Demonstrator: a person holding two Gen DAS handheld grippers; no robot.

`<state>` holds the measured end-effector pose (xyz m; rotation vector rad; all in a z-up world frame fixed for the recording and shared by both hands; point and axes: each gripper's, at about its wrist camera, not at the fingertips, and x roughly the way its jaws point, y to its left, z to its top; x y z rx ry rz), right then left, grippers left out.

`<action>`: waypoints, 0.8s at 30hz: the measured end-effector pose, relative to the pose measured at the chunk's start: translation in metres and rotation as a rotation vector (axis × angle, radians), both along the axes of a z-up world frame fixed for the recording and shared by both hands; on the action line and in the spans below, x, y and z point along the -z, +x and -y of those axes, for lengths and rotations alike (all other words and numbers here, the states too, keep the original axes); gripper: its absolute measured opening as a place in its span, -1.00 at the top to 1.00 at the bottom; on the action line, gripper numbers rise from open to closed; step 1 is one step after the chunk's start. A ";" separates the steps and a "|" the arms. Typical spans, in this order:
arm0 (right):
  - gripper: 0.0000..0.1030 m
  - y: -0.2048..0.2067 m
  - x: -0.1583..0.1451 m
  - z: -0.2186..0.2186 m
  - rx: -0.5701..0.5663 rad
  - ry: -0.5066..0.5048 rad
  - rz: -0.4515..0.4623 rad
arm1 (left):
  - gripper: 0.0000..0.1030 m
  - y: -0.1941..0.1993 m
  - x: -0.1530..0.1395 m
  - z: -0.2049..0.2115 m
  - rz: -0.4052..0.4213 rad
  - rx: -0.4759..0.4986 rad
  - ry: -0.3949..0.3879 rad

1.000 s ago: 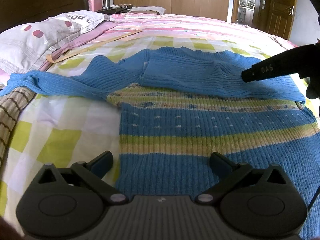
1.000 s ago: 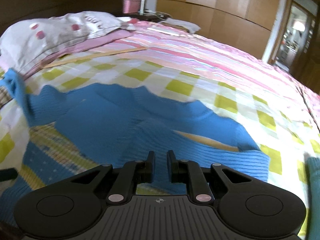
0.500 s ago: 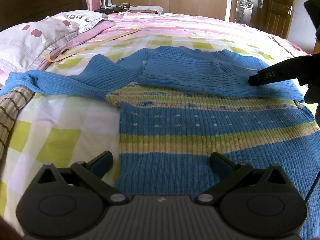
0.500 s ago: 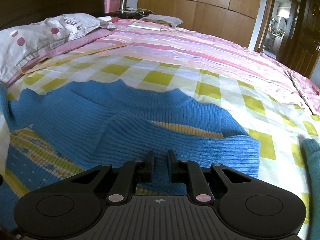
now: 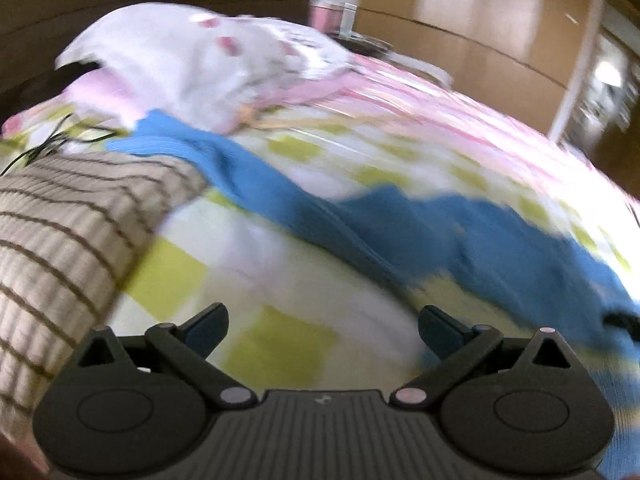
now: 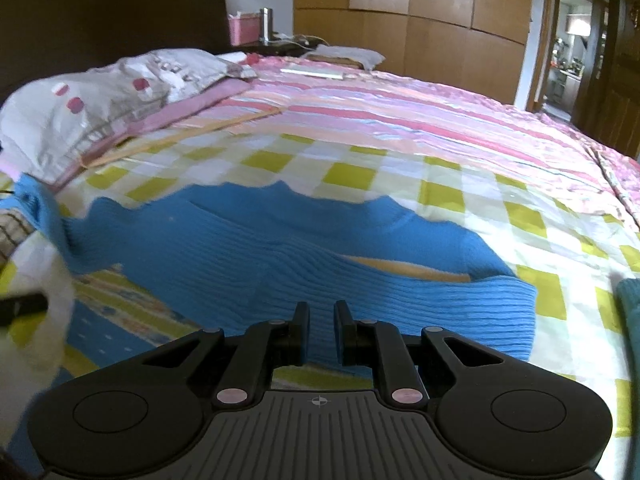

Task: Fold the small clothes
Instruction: 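Grasp the other sweater sleeve by the pillow with the left gripper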

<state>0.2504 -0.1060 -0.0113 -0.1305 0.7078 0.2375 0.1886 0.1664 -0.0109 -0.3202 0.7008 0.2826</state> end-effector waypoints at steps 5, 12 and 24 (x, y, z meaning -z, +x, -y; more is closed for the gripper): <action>0.71 -0.005 -0.003 -0.010 -0.042 0.031 0.005 | -1.00 0.033 -0.001 -0.044 -0.001 -0.094 -0.050; 0.71 -0.005 0.000 -0.019 -0.072 0.078 -0.015 | -0.87 0.065 -0.014 -0.072 0.019 -0.158 -0.105; 0.70 -0.007 0.003 -0.014 -0.076 0.160 -0.040 | -0.36 0.114 -0.007 -0.092 -0.105 -0.240 -0.166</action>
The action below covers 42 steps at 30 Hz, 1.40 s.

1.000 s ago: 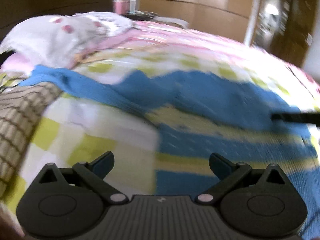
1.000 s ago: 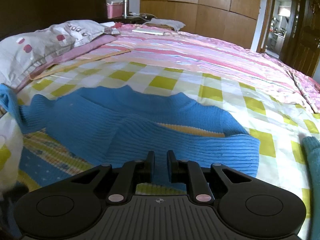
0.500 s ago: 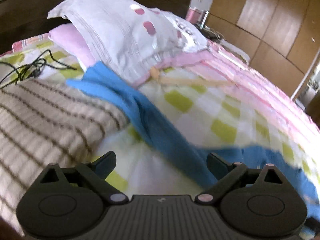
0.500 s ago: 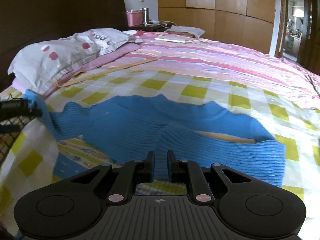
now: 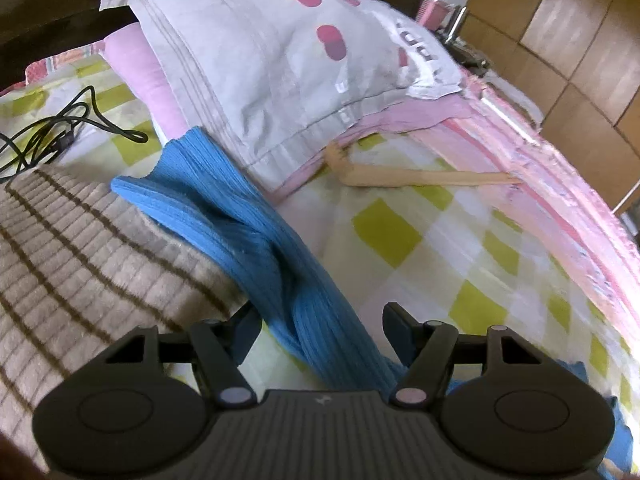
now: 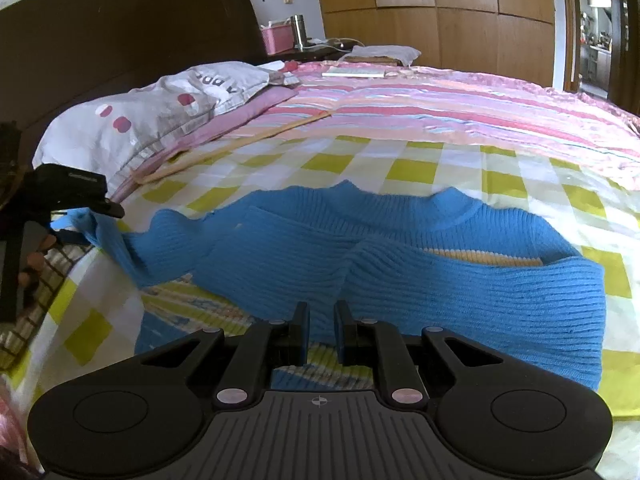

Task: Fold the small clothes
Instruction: 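Grasp the other sweater sleeve by the pillow with the left gripper, then fold the held sleeve across the sweater body with the left gripper and release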

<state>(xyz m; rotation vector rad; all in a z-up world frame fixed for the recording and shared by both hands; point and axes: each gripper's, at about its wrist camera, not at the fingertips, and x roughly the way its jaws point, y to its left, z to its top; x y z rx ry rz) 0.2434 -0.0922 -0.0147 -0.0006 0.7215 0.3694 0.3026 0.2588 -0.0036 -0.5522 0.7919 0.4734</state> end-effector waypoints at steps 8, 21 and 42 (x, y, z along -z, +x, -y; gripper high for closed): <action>0.70 -0.003 -0.003 0.004 -0.001 0.033 0.002 | 0.59 0.002 0.004 -0.009 -0.017 -0.022 0.007; 0.70 -0.012 -0.013 0.019 0.034 0.090 -0.006 | 0.66 -0.055 -0.037 0.101 0.331 0.479 -0.041; 0.37 0.035 -0.005 -0.018 -0.073 0.174 -0.168 | 0.46 -0.108 0.018 0.181 0.225 0.799 0.002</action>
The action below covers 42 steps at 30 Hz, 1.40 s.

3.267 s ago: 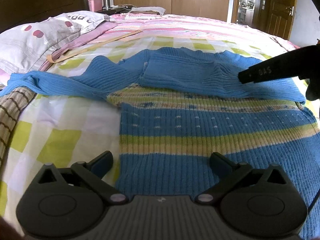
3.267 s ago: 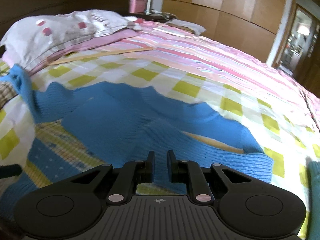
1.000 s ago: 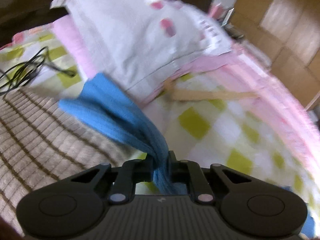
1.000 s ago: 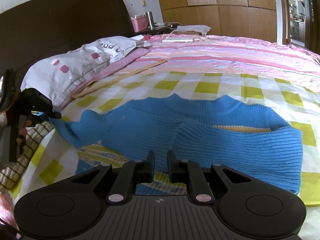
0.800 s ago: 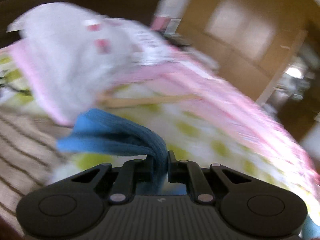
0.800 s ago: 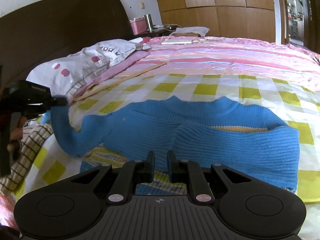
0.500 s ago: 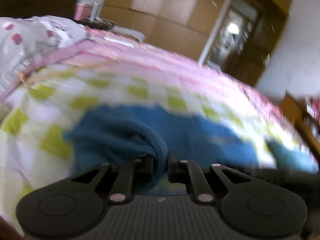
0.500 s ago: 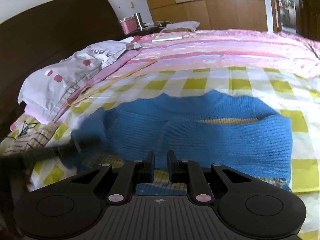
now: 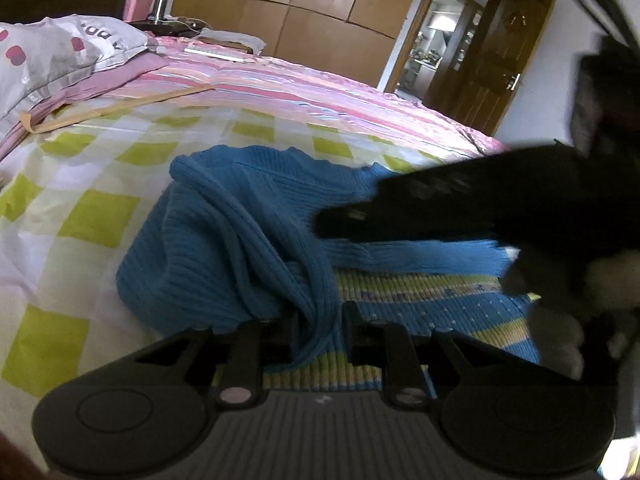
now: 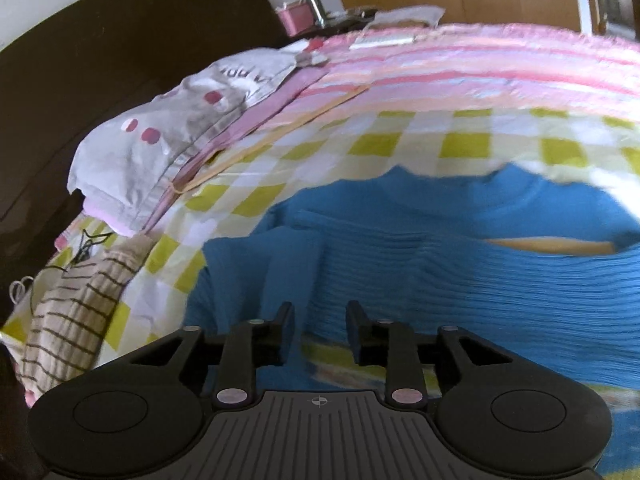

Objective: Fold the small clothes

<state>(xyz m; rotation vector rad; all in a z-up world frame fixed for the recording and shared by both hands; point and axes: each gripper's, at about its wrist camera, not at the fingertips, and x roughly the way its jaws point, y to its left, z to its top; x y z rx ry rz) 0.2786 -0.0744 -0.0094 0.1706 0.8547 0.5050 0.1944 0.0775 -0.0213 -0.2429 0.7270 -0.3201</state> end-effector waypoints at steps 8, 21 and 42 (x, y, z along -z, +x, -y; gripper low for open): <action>0.42 0.035 0.016 -0.025 -0.003 0.060 -0.125 | 0.39 0.001 0.000 -0.007 0.002 0.016 -0.023; 0.94 0.028 -0.035 0.047 0.154 0.163 0.037 | -0.09 -0.010 -0.010 -0.009 0.117 -0.024 -0.019; 0.79 0.000 0.011 0.178 0.515 0.218 0.016 | -0.19 0.001 0.006 -0.013 0.091 -0.072 0.020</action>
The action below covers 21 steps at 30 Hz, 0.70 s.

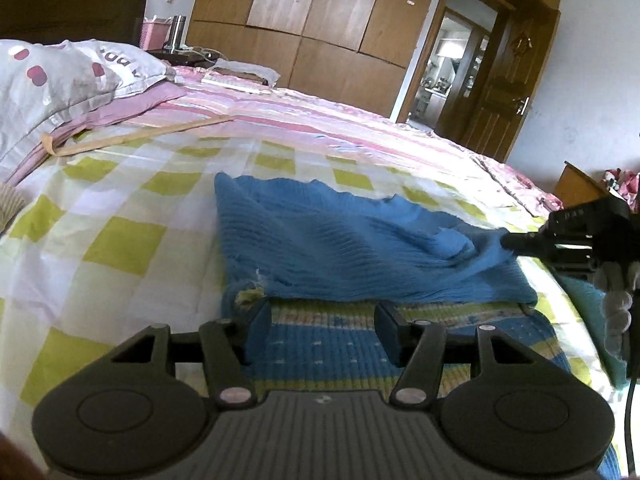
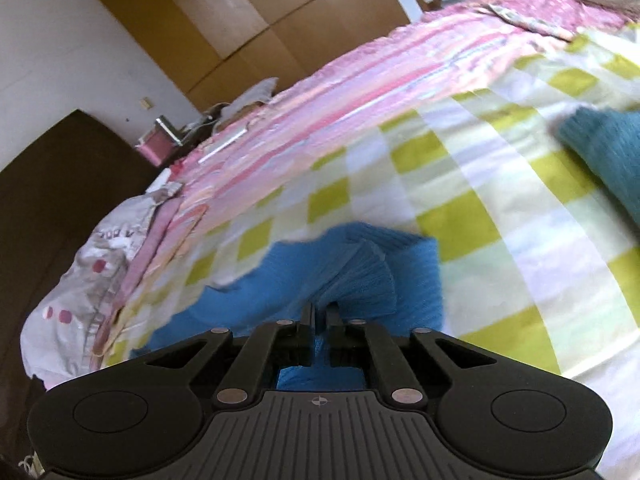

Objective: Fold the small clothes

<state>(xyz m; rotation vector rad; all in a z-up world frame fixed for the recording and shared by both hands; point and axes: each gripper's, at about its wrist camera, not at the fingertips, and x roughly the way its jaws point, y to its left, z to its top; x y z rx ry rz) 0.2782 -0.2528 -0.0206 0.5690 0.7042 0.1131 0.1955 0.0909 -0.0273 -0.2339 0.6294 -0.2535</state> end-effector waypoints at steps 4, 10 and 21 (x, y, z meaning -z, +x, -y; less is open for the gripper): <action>0.78 -0.004 0.004 0.003 -0.001 0.016 -0.015 | -0.19 0.001 0.002 0.000 -0.011 -0.007 0.001; 0.53 -0.002 0.009 0.006 0.005 0.095 -0.028 | -0.19 0.002 0.003 -0.001 -0.013 -0.012 0.000; 0.90 -0.020 -0.005 -0.003 0.018 0.028 0.046 | -0.19 0.004 0.002 -0.006 -0.001 -0.044 -0.017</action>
